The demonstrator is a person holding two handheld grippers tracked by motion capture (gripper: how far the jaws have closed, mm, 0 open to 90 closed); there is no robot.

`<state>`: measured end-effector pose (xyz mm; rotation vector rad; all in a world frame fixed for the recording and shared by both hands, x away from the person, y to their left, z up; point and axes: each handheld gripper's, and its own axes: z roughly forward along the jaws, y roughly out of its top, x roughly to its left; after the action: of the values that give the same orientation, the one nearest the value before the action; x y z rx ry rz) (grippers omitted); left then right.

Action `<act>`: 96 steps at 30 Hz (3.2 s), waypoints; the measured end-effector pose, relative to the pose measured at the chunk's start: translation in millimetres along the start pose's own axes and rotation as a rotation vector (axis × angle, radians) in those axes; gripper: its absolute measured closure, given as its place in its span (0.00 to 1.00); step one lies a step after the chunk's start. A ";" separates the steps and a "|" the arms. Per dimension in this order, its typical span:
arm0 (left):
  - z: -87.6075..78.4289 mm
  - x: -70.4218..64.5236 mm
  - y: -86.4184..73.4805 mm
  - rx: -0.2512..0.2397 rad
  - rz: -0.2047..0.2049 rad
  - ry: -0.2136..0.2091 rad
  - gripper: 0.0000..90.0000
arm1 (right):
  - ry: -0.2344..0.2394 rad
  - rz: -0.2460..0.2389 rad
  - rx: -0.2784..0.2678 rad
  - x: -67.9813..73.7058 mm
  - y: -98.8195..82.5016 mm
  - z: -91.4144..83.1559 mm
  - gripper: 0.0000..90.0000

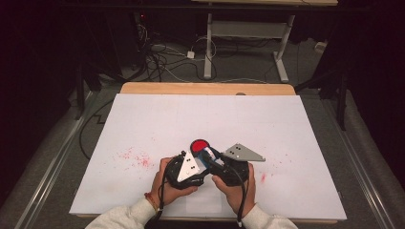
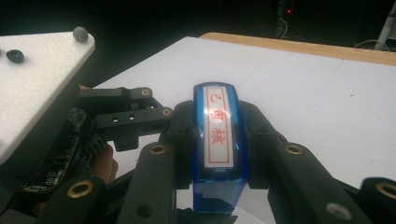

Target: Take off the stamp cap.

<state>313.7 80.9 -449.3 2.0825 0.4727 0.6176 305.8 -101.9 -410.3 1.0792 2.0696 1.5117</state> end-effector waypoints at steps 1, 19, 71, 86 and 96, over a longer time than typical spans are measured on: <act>-0.4 -0.1 0.0 -0.003 -0.004 0.000 0.44 | 0.003 0.000 -0.003 -0.2 0.0 -0.2 0.78; -5.0 0.9 5.5 0.022 0.035 -0.006 0.44 | 0.030 -0.004 -0.023 -3.3 0.3 -4.5 0.78; -62.7 68.6 -29.6 0.054 -0.044 0.099 0.44 | -0.019 -0.114 -0.018 -41.2 6.7 -41.3 0.78; -85.5 65.0 -54.6 0.087 -0.056 0.062 0.44 | -0.061 -0.131 0.032 -66.8 5.1 -56.6 0.78; -96.4 65.4 -68.4 0.099 -0.071 0.048 0.44 | -0.064 -0.141 0.049 -75.2 7.0 -57.2 0.78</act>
<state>302.8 215.4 -443.9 2.1384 0.6131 0.6146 318.4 -194.3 -394.0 0.9646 2.1006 1.3486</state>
